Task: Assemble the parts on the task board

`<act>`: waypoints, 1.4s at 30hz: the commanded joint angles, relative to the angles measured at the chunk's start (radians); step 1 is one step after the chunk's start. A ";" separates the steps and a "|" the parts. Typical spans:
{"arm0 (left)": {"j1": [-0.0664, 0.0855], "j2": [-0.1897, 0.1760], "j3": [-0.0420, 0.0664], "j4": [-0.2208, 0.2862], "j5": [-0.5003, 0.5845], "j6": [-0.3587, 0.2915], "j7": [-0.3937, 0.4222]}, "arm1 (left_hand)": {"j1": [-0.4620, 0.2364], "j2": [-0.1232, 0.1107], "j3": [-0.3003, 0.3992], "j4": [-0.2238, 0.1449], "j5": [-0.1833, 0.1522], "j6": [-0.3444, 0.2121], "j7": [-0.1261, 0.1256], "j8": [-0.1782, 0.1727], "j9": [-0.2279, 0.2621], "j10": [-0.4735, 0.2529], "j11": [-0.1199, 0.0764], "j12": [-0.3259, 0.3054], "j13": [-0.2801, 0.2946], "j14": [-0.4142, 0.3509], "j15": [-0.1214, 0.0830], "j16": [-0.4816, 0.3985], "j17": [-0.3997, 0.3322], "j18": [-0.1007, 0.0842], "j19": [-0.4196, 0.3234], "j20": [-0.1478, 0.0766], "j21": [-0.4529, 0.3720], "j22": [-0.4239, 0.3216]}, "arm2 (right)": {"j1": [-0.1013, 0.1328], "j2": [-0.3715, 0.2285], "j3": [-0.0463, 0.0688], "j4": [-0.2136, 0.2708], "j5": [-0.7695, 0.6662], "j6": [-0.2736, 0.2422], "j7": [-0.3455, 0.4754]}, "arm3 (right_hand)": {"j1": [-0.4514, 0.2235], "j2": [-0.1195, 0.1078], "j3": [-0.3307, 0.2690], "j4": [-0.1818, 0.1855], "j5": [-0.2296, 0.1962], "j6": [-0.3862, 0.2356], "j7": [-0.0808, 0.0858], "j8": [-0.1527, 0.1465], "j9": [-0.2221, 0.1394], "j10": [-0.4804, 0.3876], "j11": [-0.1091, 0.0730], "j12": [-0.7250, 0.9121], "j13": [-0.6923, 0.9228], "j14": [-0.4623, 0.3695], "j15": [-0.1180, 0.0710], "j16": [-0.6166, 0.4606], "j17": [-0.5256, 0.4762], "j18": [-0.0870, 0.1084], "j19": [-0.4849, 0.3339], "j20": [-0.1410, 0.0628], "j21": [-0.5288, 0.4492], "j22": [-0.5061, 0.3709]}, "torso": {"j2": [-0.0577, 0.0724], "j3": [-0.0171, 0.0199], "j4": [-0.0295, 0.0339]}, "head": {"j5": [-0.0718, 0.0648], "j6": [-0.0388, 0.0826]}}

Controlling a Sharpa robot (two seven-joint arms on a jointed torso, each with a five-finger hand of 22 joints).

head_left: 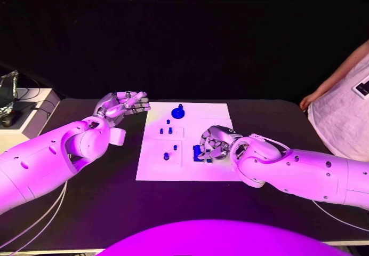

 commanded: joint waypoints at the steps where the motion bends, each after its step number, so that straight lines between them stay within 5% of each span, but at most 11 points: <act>1: 0.000 0.000 0.000 0.003 0.002 0.006 0.009 | 0.012 0.000 0.006 -0.002 -0.005 0.004 -0.001 -0.005 -0.002 -0.003 -0.002 -0.001 -0.001 -0.005 0.002 -0.004 0.000 0.005 0.002 0.003 0.001 -0.001 | -0.002 0.003 -0.001 0.000 -0.040 0.030 -0.019 | 0.009 -0.001 -0.008 0.000 -0.006 -0.006 -0.001 0.005 0.001 0.104 -0.008 0.002 0.263 0.100 -0.008 0.007 0.253 -0.013 0.088 -0.006 0.005 0.241 | 0.001 -0.0014 0.0026 | 0.000 0.000; 25: 0.000 -0.010 0.000 0.007 -0.001 0.011 -0.008 | 0.011 -0.002 0.005 -0.001 -0.005 0.005 0.001 -0.005 -0.002 -0.003 -0.001 -0.002 -0.001 -0.005 0.003 -0.005 0.000 0.005 0.002 0.003 0.001 -0.002 | -0.005 0.009 -0.001 -0.014 -0.074 -0.015 -0.051 | 0.022 0.012 -0.008 0.011 0.001 -0.012 -0.003 0.012 0.011 0.104 -0.010 0.002 0.263 0.101 -0.009 0.009 0.258 -0.014 0.090 -0.007 0.014 0.243 | 0.003 -0.0020 0.0049 | 0.001 0.000; 33: 0.000 -0.010 0.000 0.007 -0.001 0.015 -0.013 | 0.010 -0.003 0.005 0.000 -0.005 0.004 0.002 -0.006 -0.003 -0.004 0.000 -0.002 -0.002 -0.006 0.003 -0.005 0.000 0.005 0.002 0.003 0.000 -0.003 | -0.005 -0.007 -0.001 -0.002 -0.041 -0.048 -0.028 | 0.010 0.011 -0.019 0.042 0.007 -0.016 -0.003 0.017 0.018 0.104 -0.010 0.002 0.263 0.101 -0.009 0.008 0.257 -0.014 0.089 -0.008 0.013 0.242 | 0.003 -0.0024 0.0053 | 0.002 0.000; 42: 0.000 -0.010 0.000 0.003 0.000 0.016 -0.016 | 0.010 -0.003 0.005 0.001 -0.005 0.004 0.002 -0.006 -0.003 -0.004 0.000 -0.002 -0.002 -0.006 0.003 -0.006 0.000 0.005 0.002 0.003 0.000 -0.003 | 0.000 -0.047 0.006 0.002 0.262 -0.171 0.131 | -0.002 0.016 -0.053 0.078 0.017 -0.060 0.012 -0.004 0.019 0.076 0.002 -0.043 0.235 0.092 -0.001 -0.010 0.218 0.005 0.070 -0.002 -0.095 0.217 | -0.002 -0.0053 0.0027 | 0.001 0.000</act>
